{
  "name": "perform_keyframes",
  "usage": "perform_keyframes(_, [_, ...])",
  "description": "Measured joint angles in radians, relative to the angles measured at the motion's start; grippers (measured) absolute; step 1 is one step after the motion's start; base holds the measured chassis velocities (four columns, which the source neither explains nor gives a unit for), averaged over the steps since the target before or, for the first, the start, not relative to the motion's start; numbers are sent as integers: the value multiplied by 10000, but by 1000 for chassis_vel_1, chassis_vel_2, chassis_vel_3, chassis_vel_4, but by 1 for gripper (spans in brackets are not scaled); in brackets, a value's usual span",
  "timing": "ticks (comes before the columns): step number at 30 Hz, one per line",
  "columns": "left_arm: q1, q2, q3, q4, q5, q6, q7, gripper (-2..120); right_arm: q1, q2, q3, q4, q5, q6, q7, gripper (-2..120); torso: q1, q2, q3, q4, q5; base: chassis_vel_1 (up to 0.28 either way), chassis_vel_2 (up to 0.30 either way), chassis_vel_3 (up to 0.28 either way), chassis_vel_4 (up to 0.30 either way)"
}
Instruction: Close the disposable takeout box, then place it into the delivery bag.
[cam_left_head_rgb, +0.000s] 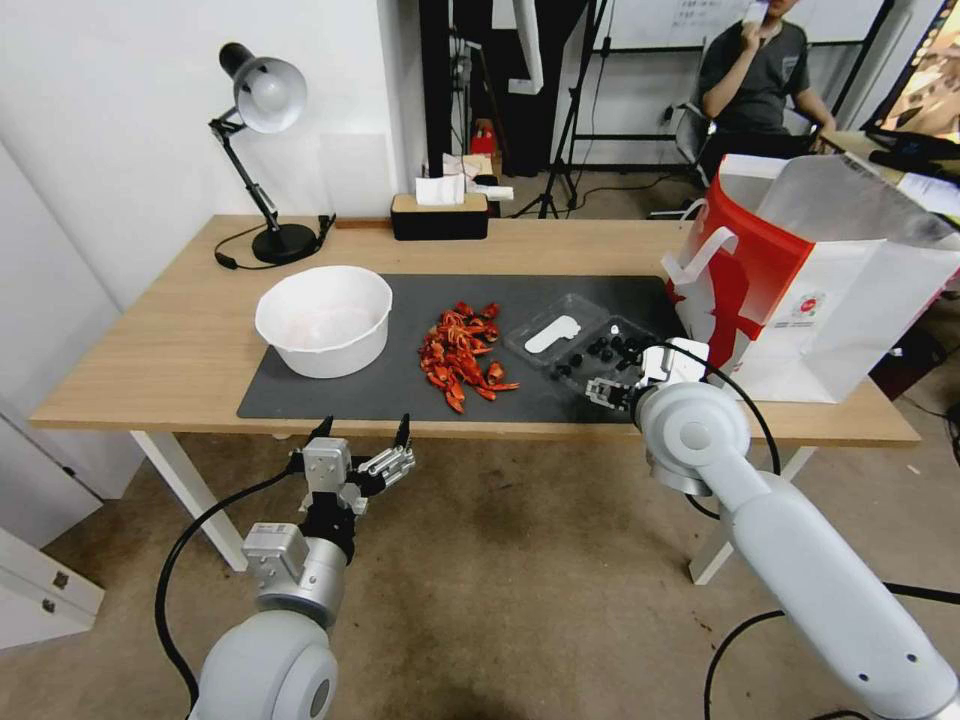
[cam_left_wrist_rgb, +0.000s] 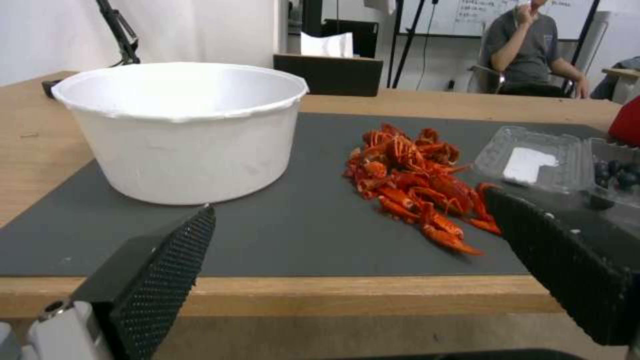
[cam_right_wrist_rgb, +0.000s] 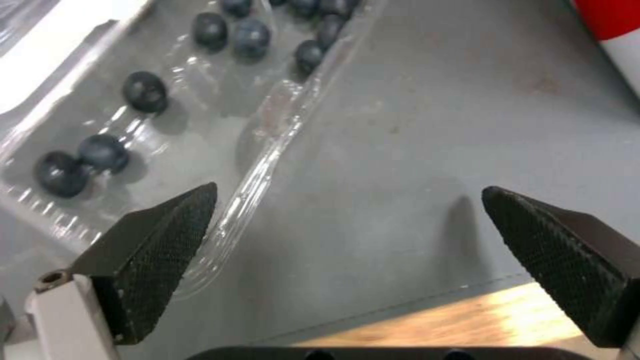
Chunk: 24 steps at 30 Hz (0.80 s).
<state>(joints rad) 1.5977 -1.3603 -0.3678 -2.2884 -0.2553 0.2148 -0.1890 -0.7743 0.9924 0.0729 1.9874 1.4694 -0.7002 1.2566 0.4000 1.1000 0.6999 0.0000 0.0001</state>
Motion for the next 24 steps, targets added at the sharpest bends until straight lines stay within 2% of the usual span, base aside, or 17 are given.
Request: perform_keyframes(24, [16, -72, 88, -55, 2, -67, -20, 100, -21, -951, 362, -170, 282, -115, -60, 100, 0, -2, 1, 0, -1, 0, 0, 0, 0])
